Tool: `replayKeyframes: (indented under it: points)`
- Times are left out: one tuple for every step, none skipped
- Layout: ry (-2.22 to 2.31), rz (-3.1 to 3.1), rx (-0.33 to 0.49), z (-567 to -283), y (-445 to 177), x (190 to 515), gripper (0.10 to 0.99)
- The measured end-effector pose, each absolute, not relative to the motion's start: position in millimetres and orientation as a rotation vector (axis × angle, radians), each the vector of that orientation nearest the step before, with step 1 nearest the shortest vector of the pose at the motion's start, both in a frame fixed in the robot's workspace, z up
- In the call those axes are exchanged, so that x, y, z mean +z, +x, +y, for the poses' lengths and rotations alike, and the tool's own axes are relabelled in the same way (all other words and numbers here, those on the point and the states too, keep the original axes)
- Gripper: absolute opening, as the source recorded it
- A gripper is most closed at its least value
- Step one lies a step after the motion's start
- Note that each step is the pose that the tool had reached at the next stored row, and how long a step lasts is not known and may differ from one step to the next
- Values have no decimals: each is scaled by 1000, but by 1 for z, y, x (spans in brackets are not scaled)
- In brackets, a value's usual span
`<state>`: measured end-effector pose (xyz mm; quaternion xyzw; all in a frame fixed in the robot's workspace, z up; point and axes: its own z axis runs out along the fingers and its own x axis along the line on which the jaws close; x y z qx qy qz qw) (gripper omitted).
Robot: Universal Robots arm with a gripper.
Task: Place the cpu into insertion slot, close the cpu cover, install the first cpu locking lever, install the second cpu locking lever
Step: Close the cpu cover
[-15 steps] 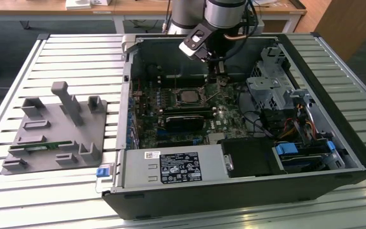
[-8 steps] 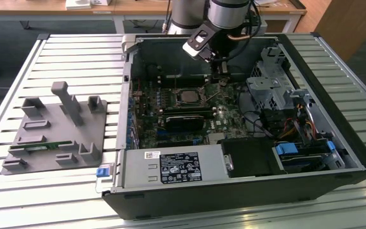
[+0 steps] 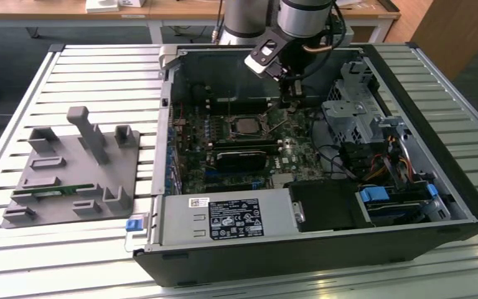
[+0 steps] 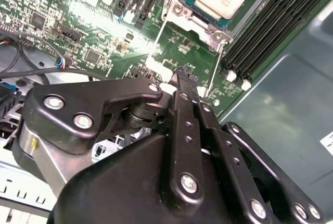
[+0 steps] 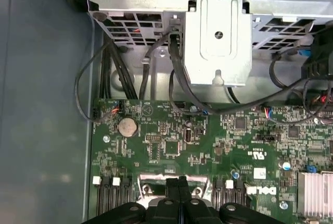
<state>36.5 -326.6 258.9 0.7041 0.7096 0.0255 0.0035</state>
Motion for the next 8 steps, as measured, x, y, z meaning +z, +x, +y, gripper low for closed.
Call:
replayKeyframes:
  points:
    - [2207,2224,79,-326,37,259,106]
    - [2206,2223,78,-325,38,258,106]
    - [2206,2223,77,-325,38,258,106]
    - [2205,2223,76,-325,39,257,106]
    - [2205,2222,75,-324,39,257,106]
    - [2205,2222,74,-324,40,257,106]
    - [2204,2223,73,-324,41,256,106]
    - [2202,2224,73,-323,41,256,106]
